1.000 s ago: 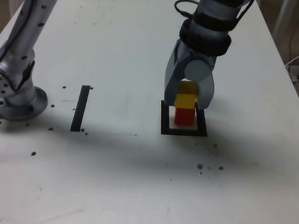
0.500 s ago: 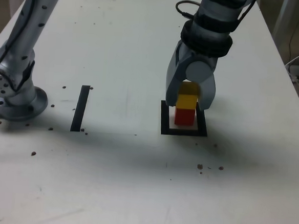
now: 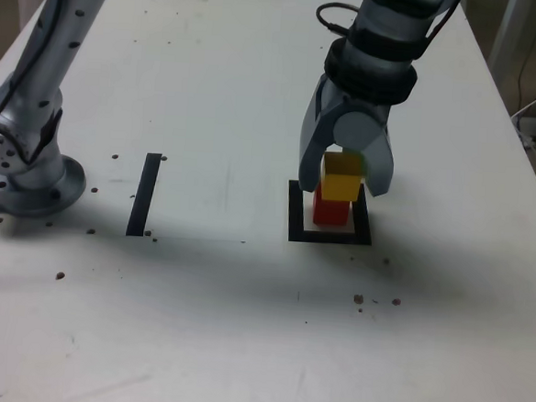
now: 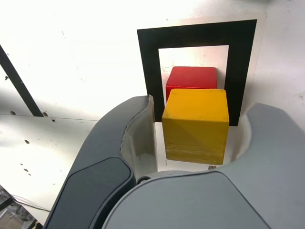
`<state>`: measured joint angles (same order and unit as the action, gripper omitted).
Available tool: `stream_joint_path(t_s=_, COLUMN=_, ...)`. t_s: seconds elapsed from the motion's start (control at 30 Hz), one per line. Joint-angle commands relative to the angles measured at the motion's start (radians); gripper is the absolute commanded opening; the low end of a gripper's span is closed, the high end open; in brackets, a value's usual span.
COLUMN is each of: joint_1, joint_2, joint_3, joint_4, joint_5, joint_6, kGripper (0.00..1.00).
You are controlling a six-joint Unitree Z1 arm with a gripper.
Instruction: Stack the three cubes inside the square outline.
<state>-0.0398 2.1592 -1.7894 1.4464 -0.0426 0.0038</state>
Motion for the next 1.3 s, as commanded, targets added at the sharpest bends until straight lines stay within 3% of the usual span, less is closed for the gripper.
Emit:
stream_joint_path(t_s=0.0, joint_1=-0.001, joint_2=0.000, joint_3=0.004, joint_4=0.001, joint_5=0.003, joint_6=0.002, kGripper=0.92)
stream_joint_path(t_s=0.13, joint_1=0.002, joint_2=-0.018, joint_3=0.008, joint_4=0.001, joint_5=0.022, joint_6=0.002, kGripper=0.96)
stream_joint_path(t_s=0.37, joint_1=0.056, joint_2=-0.086, joint_3=0.028, joint_4=0.008, joint_5=0.097, joint_6=0.012, kGripper=0.99)
stream_joint_path(t_s=0.53, joint_1=0.121, joint_2=-0.094, joint_3=0.024, joint_4=0.008, joint_5=0.131, joint_6=0.096, kGripper=0.99)
stream_joint_path(t_s=0.9, joint_1=0.231, joint_2=0.011, joint_3=-0.049, joint_4=0.005, joint_5=0.098, joint_6=0.339, kGripper=0.98)
stream_joint_path(t_s=1.27, joint_1=0.269, joint_2=0.104, joint_3=-0.145, joint_4=0.028, joint_5=0.050, joint_6=0.432, kGripper=0.93)
